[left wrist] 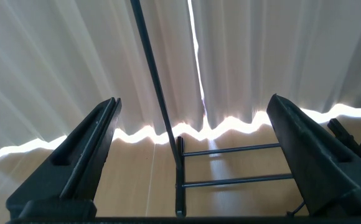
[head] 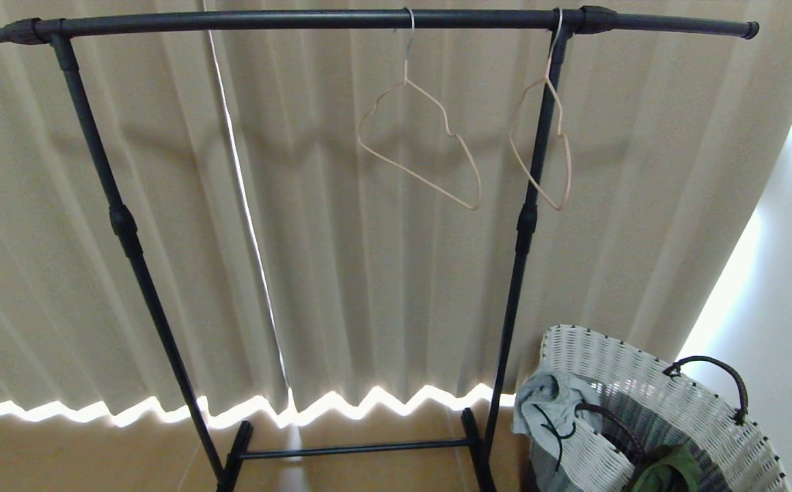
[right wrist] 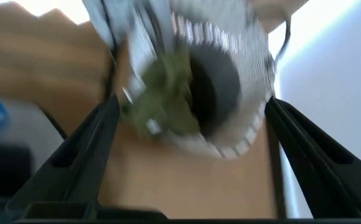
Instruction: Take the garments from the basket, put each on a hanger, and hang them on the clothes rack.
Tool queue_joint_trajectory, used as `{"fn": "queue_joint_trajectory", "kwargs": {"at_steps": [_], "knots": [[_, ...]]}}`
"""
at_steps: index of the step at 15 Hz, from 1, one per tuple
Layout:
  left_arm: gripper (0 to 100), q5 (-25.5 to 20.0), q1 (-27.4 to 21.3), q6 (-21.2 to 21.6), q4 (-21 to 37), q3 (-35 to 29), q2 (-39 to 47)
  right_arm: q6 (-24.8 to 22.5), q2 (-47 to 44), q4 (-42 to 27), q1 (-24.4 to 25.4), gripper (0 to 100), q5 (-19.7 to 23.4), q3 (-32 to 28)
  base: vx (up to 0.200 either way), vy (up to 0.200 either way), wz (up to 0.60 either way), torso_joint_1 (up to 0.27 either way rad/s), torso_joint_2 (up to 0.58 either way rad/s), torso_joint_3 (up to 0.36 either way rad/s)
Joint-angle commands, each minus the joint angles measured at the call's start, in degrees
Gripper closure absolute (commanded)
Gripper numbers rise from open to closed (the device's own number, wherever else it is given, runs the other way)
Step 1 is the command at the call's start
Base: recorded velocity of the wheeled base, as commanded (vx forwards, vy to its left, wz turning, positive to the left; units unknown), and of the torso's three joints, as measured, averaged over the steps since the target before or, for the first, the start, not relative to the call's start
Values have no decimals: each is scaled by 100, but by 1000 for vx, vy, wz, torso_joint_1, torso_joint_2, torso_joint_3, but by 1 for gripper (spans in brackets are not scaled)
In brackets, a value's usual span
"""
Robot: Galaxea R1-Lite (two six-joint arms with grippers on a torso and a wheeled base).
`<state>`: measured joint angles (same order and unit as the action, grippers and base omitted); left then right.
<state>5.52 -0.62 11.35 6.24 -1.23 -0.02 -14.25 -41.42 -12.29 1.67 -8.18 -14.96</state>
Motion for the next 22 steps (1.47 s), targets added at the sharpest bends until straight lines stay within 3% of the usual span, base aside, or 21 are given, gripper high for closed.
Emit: {"fn": "queue_joint_trajectory", "kwargs": {"at_steps": [1, 3, 5, 7, 11, 17, 22], "knots": [[0, -7, 1, -1, 0, 0, 2, -1053, -2942, 192, -360, 0, -703, -587, 0, 0, 0, 0, 0, 0], [0, -7, 1, 8, 0, 0, 2, -1713, -3785, 754, -554, 0, -711, -605, 0, 0, 0, 0, 0, 0], [0, -7, 1, -1, 0, 0, 2, -1853, -4831, 1703, -598, 0, -694, -534, 0, 0, 0, 0, 0, 0], [0, -7, 1, -1, 0, 0, 2, -1862, -5394, 2020, -598, 0, -676, -561, 0, 0, 0, 0, 0, 0], [0, -7, 1, 8, 0, 0, 2, -1853, -5868, 2099, -571, 0, -483, -754, 0, 0, 0, 0, 0, 0], [0, -7, 1, -1, 0, 0, 2, -1853, -6686, 3127, -606, 0, -404, -798, 0, 0, 0, 0, 0, 0], [0, -7, 1, -1, 0, 0, 2, -1853, -6791, 3646, -624, 0, -439, -772, 0, 0, 0, 0, 0, 0]]}}
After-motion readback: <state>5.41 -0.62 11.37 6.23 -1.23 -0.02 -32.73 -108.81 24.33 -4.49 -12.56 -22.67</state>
